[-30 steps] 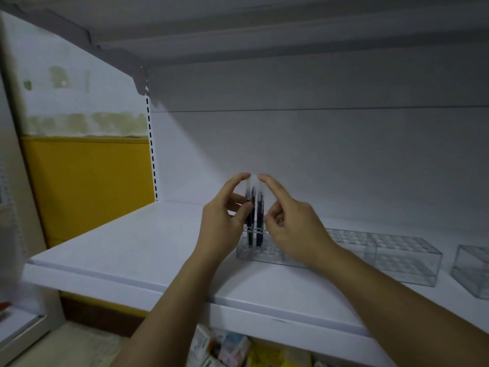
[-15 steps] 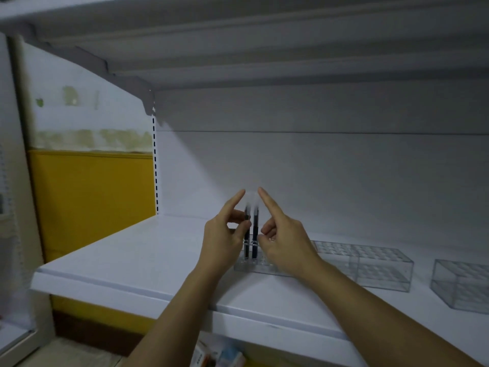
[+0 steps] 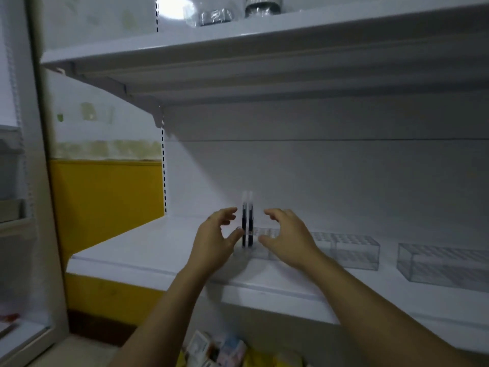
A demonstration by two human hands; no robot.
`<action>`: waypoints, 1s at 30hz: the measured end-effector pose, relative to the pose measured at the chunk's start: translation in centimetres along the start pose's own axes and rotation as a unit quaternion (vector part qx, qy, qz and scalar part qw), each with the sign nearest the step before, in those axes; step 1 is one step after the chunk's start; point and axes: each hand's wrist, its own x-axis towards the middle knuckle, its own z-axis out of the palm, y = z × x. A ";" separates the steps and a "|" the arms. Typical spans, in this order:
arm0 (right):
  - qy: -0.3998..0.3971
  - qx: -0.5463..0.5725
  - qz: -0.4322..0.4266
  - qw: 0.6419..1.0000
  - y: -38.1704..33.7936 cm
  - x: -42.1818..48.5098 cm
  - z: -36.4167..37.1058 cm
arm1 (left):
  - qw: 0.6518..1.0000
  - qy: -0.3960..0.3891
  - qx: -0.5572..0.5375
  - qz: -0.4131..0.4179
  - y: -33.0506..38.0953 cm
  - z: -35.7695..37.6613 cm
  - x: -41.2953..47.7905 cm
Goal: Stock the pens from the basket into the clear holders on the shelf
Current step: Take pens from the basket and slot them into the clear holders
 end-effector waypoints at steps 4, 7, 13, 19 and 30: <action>0.007 -0.053 -0.023 0.998 0.0 -4.6 -1.5 | 0.995 -0.024 0.074 0.062 2.6 -0.5 -4.0; 0.012 -0.073 -0.031 0.997 0.2 -9.0 -2.1 | 0.990 -0.042 0.100 0.095 4.5 -0.3 -8.0; 0.110 -0.143 -0.030 0.983 2.6 -18.7 -2.0 | 0.986 -0.060 0.107 0.111 5.7 0.9 -17.1; 0.042 -0.120 0.032 0.991 8.4 -27.0 2.3 | 0.974 -0.178 0.120 0.067 2.8 6.8 -25.9; -0.307 -0.104 0.293 0.899 20.7 -38.2 13.8 | 0.868 -0.458 0.128 -0.144 -5.3 19.6 -38.5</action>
